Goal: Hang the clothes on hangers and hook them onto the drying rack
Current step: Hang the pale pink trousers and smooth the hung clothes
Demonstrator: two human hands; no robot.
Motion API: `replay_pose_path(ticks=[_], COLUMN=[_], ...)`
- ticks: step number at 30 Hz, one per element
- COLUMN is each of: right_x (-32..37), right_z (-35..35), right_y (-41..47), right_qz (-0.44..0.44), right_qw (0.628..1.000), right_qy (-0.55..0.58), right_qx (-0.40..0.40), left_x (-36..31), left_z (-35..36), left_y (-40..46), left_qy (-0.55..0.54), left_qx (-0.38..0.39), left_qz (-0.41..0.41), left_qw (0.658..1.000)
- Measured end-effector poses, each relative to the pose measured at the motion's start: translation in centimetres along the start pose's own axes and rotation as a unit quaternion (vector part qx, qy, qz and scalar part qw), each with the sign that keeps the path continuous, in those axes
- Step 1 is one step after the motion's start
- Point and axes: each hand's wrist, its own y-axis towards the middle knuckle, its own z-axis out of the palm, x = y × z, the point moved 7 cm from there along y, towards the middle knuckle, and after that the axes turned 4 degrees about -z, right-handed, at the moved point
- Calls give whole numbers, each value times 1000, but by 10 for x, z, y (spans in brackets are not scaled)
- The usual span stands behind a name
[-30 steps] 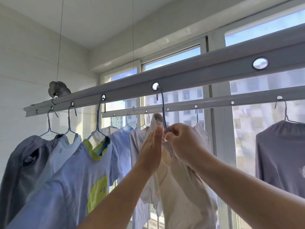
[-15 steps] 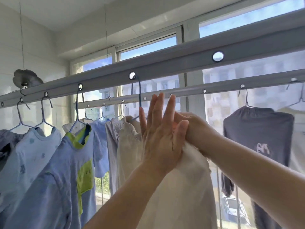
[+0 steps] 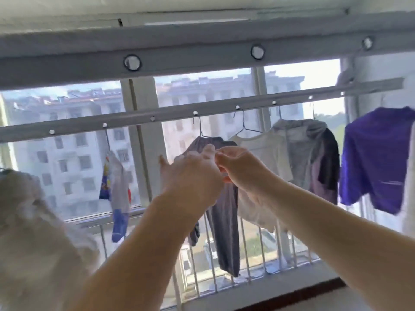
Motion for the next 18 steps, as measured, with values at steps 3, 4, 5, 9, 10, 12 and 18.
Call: replay_pose_path(ticks=[3, 4, 5, 9, 10, 12, 18], right_x=[-22, -30, -37, -59, -63, -67, -87], right_z=[-66, -91, -108, -208, -235, -284, -427], right_y=[-7, -12, -15, -38, -44, -55, -84], right_qz=[2, 9, 13, 29, 35, 46, 101], right_qw=[995, 991, 986, 952, 943, 925, 828], right_qy=[-72, -100, -130, -255, -273, -312, -453], right_qx=[-69, -92, -108, -170, -187, -213, -313], left_x=[-50, -73, -84, -169, -193, -234, -329], left_z=[45, 60, 71, 93, 95, 98, 107], left_y=[16, 20, 22, 31, 32, 32, 35], left_qy=[-158, -198, -222, -311, -328, -332, -335], left_qx=[74, 100, 119, 145, 156, 174, 188], left_qz=[63, 82, 87, 128, 139, 162, 226], left_qw=[983, 972, 964, 931, 921, 913, 895])
